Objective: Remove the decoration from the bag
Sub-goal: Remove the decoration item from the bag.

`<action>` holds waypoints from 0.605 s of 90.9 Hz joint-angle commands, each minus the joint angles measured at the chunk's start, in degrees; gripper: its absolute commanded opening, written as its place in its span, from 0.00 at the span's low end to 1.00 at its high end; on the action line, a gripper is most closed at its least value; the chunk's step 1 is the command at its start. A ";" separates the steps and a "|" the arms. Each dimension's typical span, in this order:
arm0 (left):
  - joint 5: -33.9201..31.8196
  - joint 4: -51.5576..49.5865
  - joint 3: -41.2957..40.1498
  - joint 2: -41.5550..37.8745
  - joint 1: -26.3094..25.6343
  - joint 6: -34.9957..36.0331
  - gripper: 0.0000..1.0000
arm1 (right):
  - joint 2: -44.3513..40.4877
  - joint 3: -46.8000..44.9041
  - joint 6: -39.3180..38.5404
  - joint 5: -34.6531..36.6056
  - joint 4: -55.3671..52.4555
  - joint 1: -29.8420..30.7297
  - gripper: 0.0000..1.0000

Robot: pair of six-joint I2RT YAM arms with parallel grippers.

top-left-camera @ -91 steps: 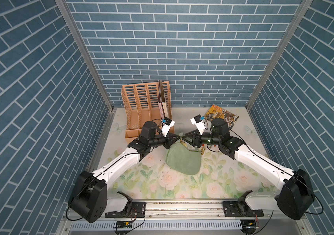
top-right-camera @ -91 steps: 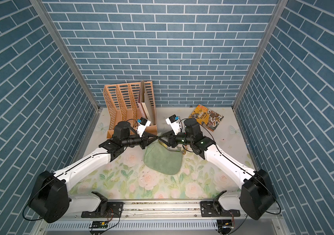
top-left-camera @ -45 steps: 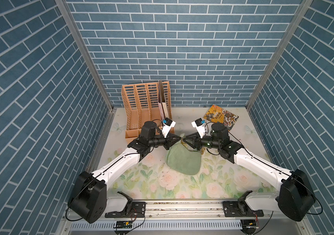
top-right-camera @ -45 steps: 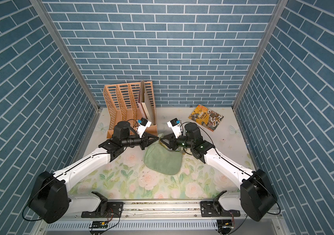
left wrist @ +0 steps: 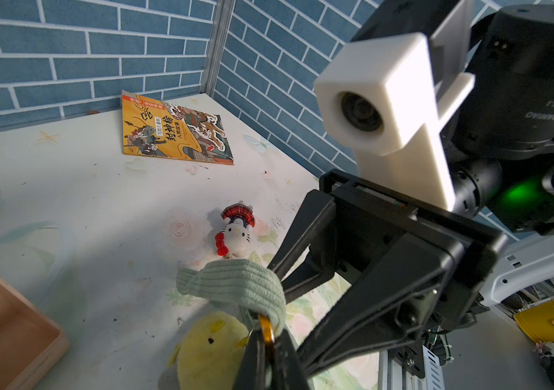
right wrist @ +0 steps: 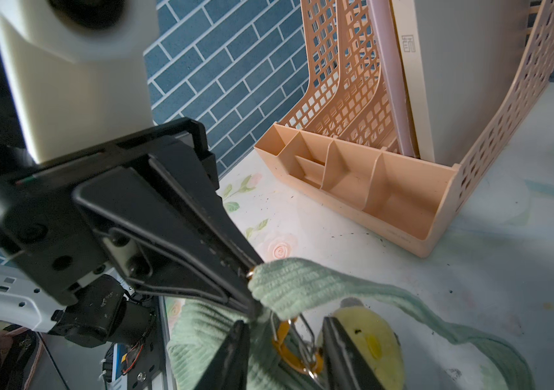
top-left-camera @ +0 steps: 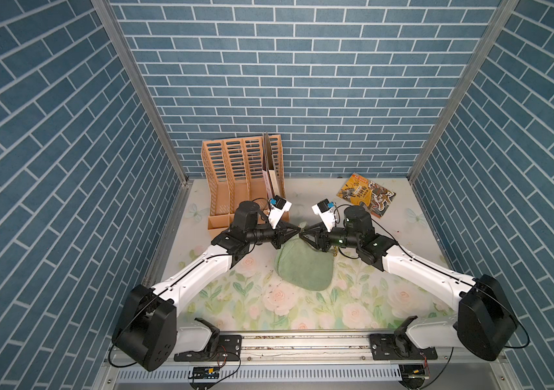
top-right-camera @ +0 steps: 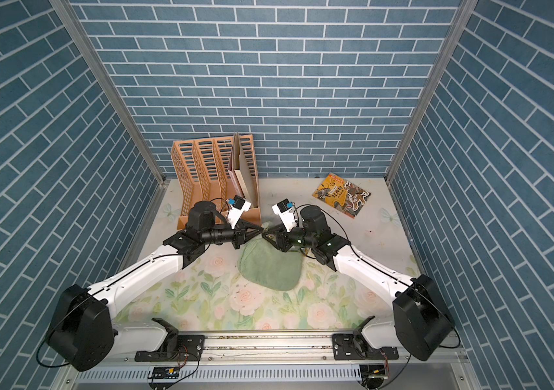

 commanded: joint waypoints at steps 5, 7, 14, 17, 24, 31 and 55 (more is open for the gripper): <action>1.09 1.43 0.92 -1.61 0.08 0.70 0.00 | 0.95 0.89 -1.91 1.66 0.41 0.69 0.37; 1.07 1.48 0.92 -1.61 0.06 0.72 0.00 | 1.01 0.91 -1.92 1.70 0.41 0.76 0.36; 1.10 1.44 0.90 -1.58 0.06 0.72 0.00 | 1.27 1.05 -1.92 1.88 0.41 0.73 0.35; 1.10 1.41 0.84 -1.61 0.10 0.71 0.00 | 1.32 1.09 -1.92 2.01 0.39 0.75 0.35; 1.23 1.43 0.76 -1.67 0.08 0.69 0.00 | 1.45 1.25 -1.92 2.22 0.32 0.73 0.35; 1.24 1.48 0.74 -1.68 0.06 0.66 0.00 | 1.56 1.63 -1.79 2.37 0.34 0.74 0.34; 1.06 1.73 0.65 -1.69 -0.02 0.51 0.00 | 2.36 3.37 -1.43 4.03 -0.65 1.22 0.35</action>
